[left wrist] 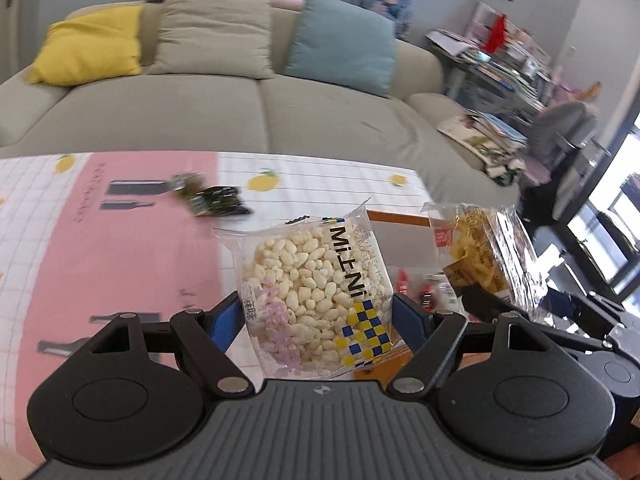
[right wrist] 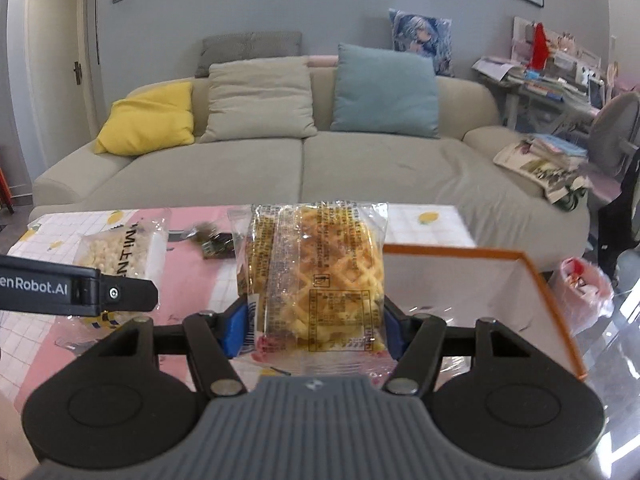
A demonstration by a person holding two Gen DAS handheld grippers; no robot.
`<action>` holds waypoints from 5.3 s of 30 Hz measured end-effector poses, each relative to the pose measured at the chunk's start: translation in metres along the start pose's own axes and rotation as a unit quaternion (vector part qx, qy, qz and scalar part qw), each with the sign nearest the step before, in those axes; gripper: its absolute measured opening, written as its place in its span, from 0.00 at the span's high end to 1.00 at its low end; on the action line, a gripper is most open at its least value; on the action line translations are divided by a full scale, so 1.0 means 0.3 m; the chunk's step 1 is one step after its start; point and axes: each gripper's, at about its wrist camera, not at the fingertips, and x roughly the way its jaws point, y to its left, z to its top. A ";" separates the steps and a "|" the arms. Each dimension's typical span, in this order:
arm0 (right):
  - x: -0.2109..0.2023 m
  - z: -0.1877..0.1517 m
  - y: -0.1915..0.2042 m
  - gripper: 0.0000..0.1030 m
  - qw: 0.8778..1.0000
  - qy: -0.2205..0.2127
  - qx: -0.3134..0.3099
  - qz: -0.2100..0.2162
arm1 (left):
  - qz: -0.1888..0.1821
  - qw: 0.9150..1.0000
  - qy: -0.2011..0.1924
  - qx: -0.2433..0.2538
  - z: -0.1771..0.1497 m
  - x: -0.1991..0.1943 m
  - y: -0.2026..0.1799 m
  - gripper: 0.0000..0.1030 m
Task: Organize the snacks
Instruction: 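Carry the MiLNi bag and waffle pack over the orange box and lower them, then open the right gripper to drop the waffle pack while the left releases the MiLNi bag, then withdraw both tools from the box back toward the remaining packets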
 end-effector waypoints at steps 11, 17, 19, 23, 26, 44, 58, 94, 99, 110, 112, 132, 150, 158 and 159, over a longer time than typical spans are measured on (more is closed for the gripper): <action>0.006 0.078 -0.255 0.38 0.998 0.001 -0.024 -0.065 | -0.044 0.997 0.029 0.062 0.098 0.136 -0.200 0.13; 0.092 0.104 -0.404 0.38 0.997 0.041 0.008 -0.065 | -0.065 0.992 0.053 0.093 0.136 0.238 -0.277 0.13; 0.135 0.107 -0.446 0.38 0.996 0.063 0.020 -0.058 | -0.075 0.990 0.068 0.094 0.149 0.282 -0.287 0.13; 0.245 0.101 -0.512 0.38 0.991 0.116 0.026 -0.055 | -0.093 0.986 0.104 0.094 0.175 0.388 -0.312 0.13; 0.342 0.087 -0.556 0.38 0.983 0.176 0.040 -0.042 | -0.095 0.981 0.125 0.115 0.184 0.460 -0.350 0.13; 0.644 -0.002 -0.628 0.37 0.947 0.314 -0.006 -0.072 | -0.043 0.966 0.190 0.171 0.177 0.672 -0.417 0.13; 0.558 0.063 -0.623 0.21 0.956 0.279 -0.045 -0.078 | -0.048 0.955 0.227 0.185 0.128 0.691 -0.455 0.13; 0.528 0.040 -0.513 0.98 0.958 0.280 0.057 0.035 | -0.040 0.958 0.207 0.196 0.154 0.659 -0.418 0.12; 0.515 0.013 -0.587 1.00 0.952 0.300 0.056 0.005 | -0.015 0.944 0.212 0.251 0.112 0.694 -0.462 0.12; 0.502 -0.018 -0.631 0.90 0.948 0.305 0.090 0.010 | -0.030 0.934 0.233 0.268 0.052 0.750 -0.495 0.12; 0.504 -0.018 -0.638 0.89 0.948 0.305 0.095 0.008 | -0.031 0.933 0.235 0.270 0.045 0.759 -0.509 0.12; 0.452 -0.011 -0.617 0.38 0.948 0.302 0.102 -0.020 | -0.055 0.935 0.227 0.265 0.083 0.662 -0.476 0.05; 0.302 0.043 -0.513 0.20 0.953 0.278 0.123 -0.015 | -0.066 0.974 0.136 0.171 0.158 0.396 -0.337 0.04; 0.184 0.088 -0.313 0.12 0.976 0.198 0.086 0.000 | -0.046 0.986 0.067 0.147 0.138 0.170 -0.172 0.08; 0.171 0.090 -0.282 0.12 0.979 0.186 0.079 0.002 | -0.039 0.987 0.061 0.144 0.134 0.145 -0.151 0.09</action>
